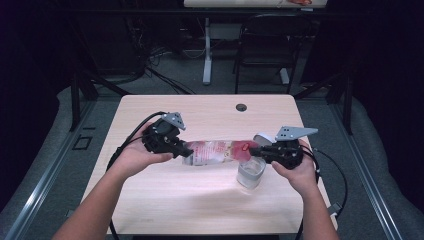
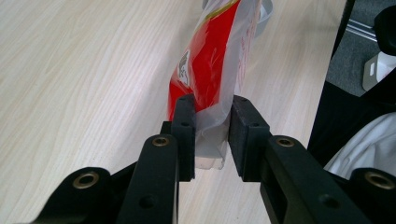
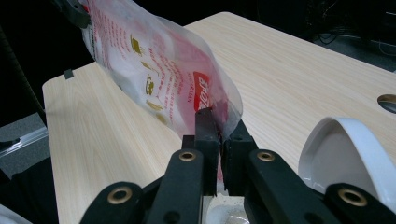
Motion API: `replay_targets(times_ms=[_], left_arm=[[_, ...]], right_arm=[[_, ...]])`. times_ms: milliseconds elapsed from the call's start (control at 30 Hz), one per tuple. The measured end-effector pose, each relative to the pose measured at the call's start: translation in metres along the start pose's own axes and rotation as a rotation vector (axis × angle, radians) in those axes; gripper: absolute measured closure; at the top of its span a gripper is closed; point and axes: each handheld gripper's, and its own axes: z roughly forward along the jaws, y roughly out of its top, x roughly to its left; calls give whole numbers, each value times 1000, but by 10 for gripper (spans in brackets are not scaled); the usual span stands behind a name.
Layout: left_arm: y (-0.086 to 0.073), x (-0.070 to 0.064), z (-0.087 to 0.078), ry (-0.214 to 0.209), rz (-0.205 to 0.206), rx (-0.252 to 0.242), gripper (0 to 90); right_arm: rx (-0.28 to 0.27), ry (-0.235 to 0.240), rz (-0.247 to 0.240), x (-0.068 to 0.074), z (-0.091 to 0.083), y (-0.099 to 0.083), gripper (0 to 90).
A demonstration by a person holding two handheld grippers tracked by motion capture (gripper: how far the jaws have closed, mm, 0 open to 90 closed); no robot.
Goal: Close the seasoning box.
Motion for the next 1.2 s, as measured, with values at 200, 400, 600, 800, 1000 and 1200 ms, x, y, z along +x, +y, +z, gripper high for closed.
replay_targets(times_ms=[200,400,600,800,1000,1200], left_arm=[[2,0,-1,-1,3,-7,741],[4,-1,-2,-3,8,-10,744],[7,-1,-3,-3,10,-13,744],[10,-1,-3,0,17,-14,746],[13,-2,-4,3,20,-17,748],[17,-3,-5,-2,24,-22,751]], right_arm=[[2,-6,15,-1,0,0,871],[6,-10,34,-2,-1,0,867],[6,-17,40,-2,-1,-1,863],[9,-31,32,-2,-2,-1,862],[12,-37,35,-2,-2,-2,862],[18,-47,33,-3,-4,-2,862]])
